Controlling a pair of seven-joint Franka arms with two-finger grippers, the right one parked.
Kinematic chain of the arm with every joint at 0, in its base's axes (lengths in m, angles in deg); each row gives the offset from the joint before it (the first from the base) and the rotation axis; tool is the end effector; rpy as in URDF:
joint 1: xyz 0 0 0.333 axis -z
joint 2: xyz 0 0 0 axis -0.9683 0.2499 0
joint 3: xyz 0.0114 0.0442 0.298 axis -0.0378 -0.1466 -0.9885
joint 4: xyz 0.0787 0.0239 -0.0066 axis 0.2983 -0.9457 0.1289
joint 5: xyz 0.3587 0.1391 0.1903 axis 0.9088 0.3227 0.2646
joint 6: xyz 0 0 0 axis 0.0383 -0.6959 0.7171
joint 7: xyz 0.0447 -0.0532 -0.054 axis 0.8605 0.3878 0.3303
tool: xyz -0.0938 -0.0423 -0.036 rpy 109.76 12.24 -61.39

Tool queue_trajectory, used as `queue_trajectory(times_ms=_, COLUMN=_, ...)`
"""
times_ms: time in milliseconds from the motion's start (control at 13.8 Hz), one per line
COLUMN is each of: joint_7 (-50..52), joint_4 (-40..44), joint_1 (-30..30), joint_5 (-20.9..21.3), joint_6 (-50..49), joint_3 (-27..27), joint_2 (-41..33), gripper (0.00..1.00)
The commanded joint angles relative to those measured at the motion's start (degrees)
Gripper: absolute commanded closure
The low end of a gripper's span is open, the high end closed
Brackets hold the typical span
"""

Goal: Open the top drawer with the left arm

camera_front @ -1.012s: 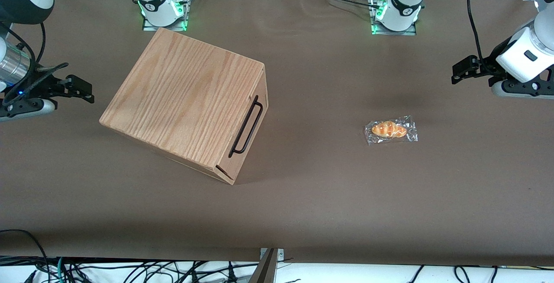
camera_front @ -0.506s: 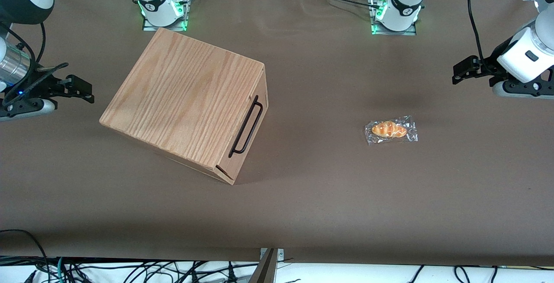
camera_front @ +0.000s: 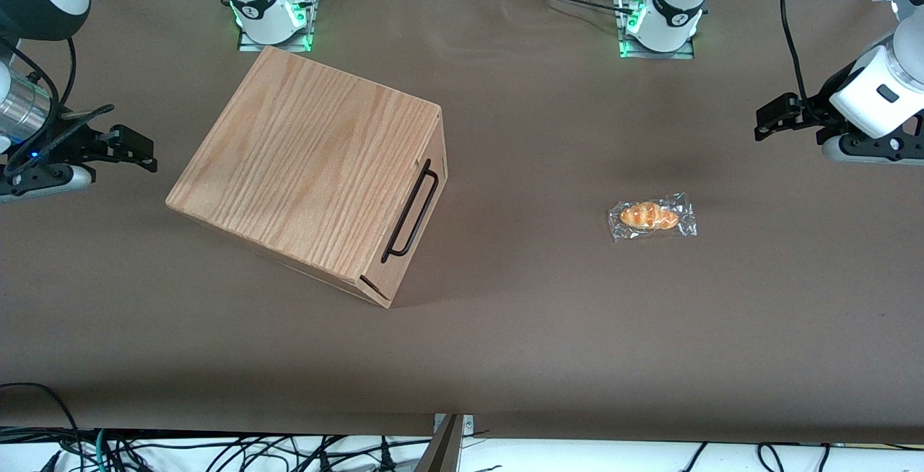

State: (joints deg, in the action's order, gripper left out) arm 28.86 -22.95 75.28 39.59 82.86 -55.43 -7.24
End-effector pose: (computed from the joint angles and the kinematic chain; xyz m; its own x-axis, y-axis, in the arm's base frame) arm 0.5929 -0.0286 0.5656 0.9951 -0.0239 -0.0963 -0.0228 -0.9997 0.0126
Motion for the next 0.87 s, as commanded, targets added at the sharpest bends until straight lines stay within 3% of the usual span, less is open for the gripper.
queue_trajectory(times_ms=0, joint_7=0.2, joint_4=1.9, joint_1=-0.4, joint_5=1.3, joint_6=-0.9, joint_3=0.4, joint_2=1.4, gripper=0.00)
queue_trajectory(times_ms=795, joint_7=-0.3, joint_4=1.8, joint_1=-0.1, joint_5=1.7, joint_6=-1.0, joint_3=0.4, joint_2=1.5, gripper=0.00)
